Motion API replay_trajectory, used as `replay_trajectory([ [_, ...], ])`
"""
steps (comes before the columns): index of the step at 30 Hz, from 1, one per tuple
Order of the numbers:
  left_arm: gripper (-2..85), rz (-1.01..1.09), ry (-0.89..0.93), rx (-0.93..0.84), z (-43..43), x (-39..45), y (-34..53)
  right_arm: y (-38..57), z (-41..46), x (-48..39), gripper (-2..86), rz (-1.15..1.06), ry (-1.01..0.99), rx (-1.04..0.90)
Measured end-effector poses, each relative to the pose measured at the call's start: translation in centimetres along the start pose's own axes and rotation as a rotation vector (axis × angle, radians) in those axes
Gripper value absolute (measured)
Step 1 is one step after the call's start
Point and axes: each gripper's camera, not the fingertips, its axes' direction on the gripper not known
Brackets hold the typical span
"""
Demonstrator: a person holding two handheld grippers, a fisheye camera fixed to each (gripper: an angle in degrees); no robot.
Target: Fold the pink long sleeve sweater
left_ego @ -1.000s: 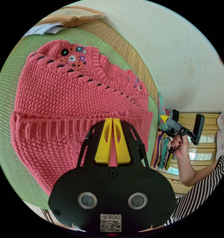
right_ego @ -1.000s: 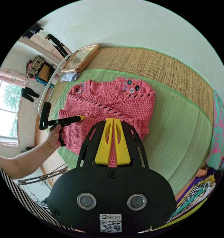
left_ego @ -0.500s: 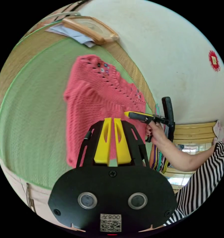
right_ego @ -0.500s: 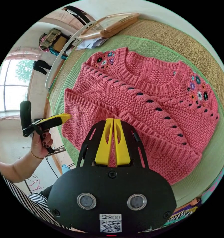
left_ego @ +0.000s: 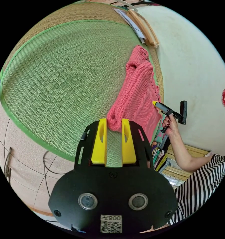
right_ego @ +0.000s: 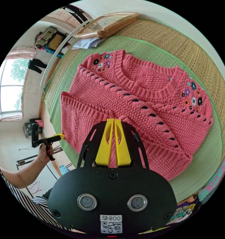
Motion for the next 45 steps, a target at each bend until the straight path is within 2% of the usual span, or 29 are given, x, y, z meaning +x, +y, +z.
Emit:
replay_trajectory([
  [4, 7.5, -0.022, 0.071, 0.004, -0.1, -1.3, 0.0, -1.7, 0.7, -1.3, 0.0, -0.028, 0.047, -0.017],
  [12, 7.0, -0.036, 0.153, 0.037, -0.4, -2.4, 1.6, -6.7, -1.3, -6.7, 0.3, -0.123, -0.077, 0.095],
  [18, 6.9, 0.003, 0.177, 0.051, -0.2, -1.5, 2.5, -14.1, 2.6, -12.9, 2.7, -0.203, -0.021, 0.016],
  [25, 6.9, 0.048, 0.194, 0.046, 1.3, -0.9, 2.7, -19.0, 8.2, -16.5, 11.9, -0.146, 0.049, -0.178],
  [29, 6.8, 0.073, 0.207, 0.031, 2.9, -0.3, 2.9, -19.4, 9.0, -18.7, 8.5, -0.142, 0.252, -0.163],
  [34, 6.8, 0.098, 0.191, 0.022, 4.5, 0.8, 3.2, -19.0, 8.8, -20.3, 7.1, -0.186, 0.365, -0.167],
  [36, 6.8, 0.108, 0.179, 0.02, 5.2, 1.5, 3.4, -18.9, 8.1, -19.9, 6.2, -0.191, 0.344, -0.17],
  [41, 6.6, 0.174, 0.12, -0.003, 6.6, 4.0, 3.8, -18.7, 4.5, -16.4, 3.5, -0.111, 0.086, -0.203],
  [45, 6.5, 0.242, 0.096, -0.013, 7.7, 7.0, 4.2, -17.2, 0.4, -15.2, 2.9, -0.127, -0.015, -0.164],
])
